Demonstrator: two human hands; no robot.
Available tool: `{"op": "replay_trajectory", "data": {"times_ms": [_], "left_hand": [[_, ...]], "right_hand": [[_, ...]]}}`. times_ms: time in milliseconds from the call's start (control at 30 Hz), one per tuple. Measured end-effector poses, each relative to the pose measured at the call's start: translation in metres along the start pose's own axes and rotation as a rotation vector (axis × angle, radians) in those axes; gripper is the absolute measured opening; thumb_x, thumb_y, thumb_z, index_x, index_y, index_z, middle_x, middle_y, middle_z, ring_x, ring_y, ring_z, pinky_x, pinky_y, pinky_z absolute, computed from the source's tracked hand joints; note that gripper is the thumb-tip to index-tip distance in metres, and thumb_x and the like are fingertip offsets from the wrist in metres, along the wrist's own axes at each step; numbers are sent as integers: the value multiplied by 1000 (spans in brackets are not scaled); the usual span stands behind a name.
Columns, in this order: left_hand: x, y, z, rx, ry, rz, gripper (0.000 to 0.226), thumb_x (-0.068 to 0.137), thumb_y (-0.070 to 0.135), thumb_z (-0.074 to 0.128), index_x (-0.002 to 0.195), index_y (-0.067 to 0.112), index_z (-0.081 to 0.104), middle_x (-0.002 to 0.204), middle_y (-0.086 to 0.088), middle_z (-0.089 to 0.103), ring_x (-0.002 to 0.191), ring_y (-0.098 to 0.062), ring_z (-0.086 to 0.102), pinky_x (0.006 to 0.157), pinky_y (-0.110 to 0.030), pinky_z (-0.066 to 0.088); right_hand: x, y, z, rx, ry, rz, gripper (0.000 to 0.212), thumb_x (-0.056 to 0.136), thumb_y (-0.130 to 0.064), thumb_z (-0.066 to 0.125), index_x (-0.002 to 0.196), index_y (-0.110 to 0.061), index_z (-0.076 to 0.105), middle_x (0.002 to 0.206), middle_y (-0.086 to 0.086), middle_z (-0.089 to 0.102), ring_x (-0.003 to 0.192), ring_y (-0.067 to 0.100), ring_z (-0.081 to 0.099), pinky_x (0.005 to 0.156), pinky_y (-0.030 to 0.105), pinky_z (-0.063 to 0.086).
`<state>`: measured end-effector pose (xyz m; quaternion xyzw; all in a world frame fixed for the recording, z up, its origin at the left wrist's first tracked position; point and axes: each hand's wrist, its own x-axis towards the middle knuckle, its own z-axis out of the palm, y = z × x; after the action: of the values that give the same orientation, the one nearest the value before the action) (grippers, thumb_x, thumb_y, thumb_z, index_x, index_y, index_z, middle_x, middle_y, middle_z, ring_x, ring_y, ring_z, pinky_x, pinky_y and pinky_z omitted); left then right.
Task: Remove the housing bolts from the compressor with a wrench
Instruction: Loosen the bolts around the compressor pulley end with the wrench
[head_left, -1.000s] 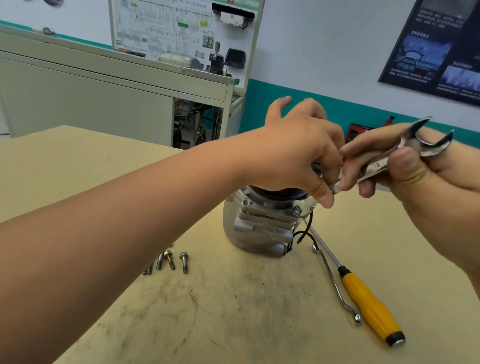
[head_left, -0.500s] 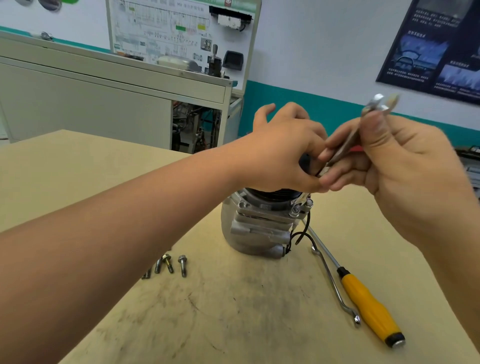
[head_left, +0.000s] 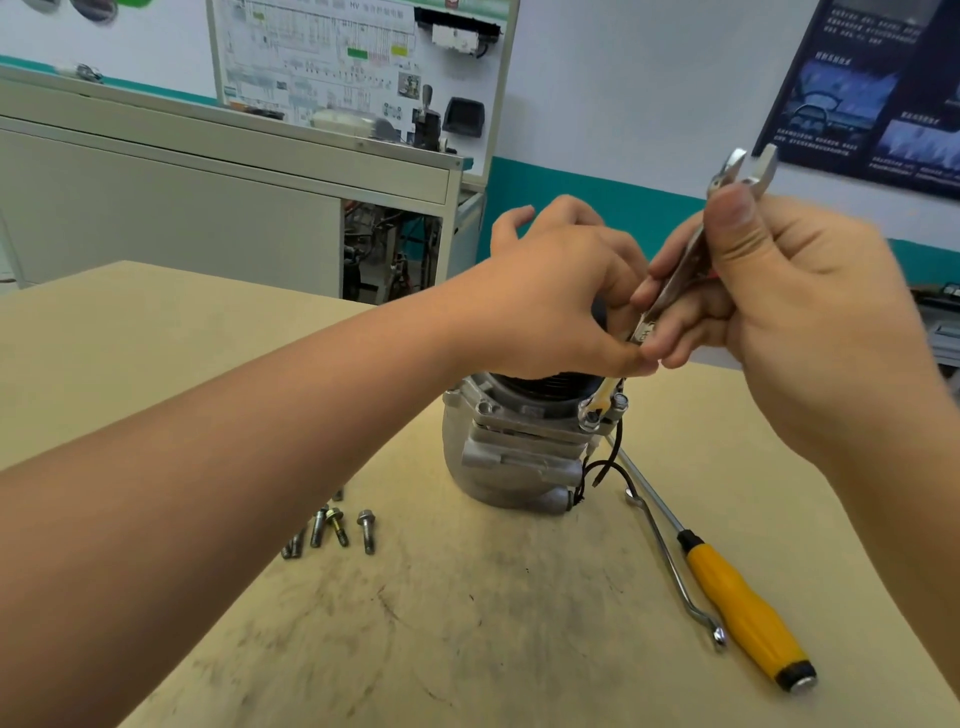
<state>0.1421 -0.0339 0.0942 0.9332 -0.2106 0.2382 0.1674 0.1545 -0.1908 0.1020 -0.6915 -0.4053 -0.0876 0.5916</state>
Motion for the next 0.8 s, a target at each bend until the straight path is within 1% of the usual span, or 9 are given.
{"op": "replay_trajectory", "data": {"times_ms": [100,200,300,367,467,533,600,700,800], "left_hand": [[0,1,2,-11,9,-6,30,78,47,71,69,19,67,84,33,45,118,-6,27,112,-48,9],[1,1,5,-2,6,-7,30,76,49,72,63,25,59,95,28,50,121,-7,28,113,-50,8],[3,2,5,-17,-5,-15,31,73,52,72,78,22,67,108,23,53,124,-9,27,113,-51,7],[3,1,3,-40,-10,-33,29,72,53,71,82,26,66,112,23,51,125,-9,27,113,-50,9],[3,-1,-4,-129,-51,-55,30,70,57,73,84,31,69,110,20,58,122,-10,39,110,-48,23],[2,-5,-10,-202,-79,-68,21,67,56,71,79,40,68,107,15,63,112,-11,53,104,-44,36],[0,-12,-13,-253,-83,-85,12,72,49,76,76,44,66,102,13,65,103,-9,59,97,-41,44],[-6,-19,-13,-337,-85,-78,18,74,38,77,70,49,62,94,19,62,92,2,58,90,-30,45],[-10,-21,-13,-398,-86,-75,15,74,36,77,76,47,67,100,18,65,93,6,59,89,-22,47]], "right_hand": [[1,3,-4,30,-10,25,39,83,-45,41,78,-11,58,66,7,67,46,17,63,44,22,51],[1,5,-8,59,-25,70,40,84,-47,39,78,-12,56,65,5,67,47,16,61,46,22,50],[1,6,-7,-44,-11,73,36,82,-48,41,78,-15,55,63,-3,65,47,10,57,48,20,48],[3,6,-5,-144,-8,47,26,90,-38,45,78,-16,55,62,-7,63,46,7,54,47,19,47],[10,4,-2,-268,-21,25,22,98,-21,47,79,-15,57,59,-3,62,45,7,55,46,19,47],[15,2,1,-355,-52,9,20,97,-23,50,80,-20,60,58,4,62,47,14,57,48,22,48],[18,1,4,-426,-113,8,17,94,-25,54,78,-27,61,56,6,62,47,13,59,48,22,47],[13,3,10,-484,-168,3,17,91,-25,57,76,-32,59,53,-3,64,43,4,58,46,13,45],[9,-1,8,-465,-137,-31,16,92,-24,53,78,-28,59,55,-1,66,42,7,58,47,14,46]]}}
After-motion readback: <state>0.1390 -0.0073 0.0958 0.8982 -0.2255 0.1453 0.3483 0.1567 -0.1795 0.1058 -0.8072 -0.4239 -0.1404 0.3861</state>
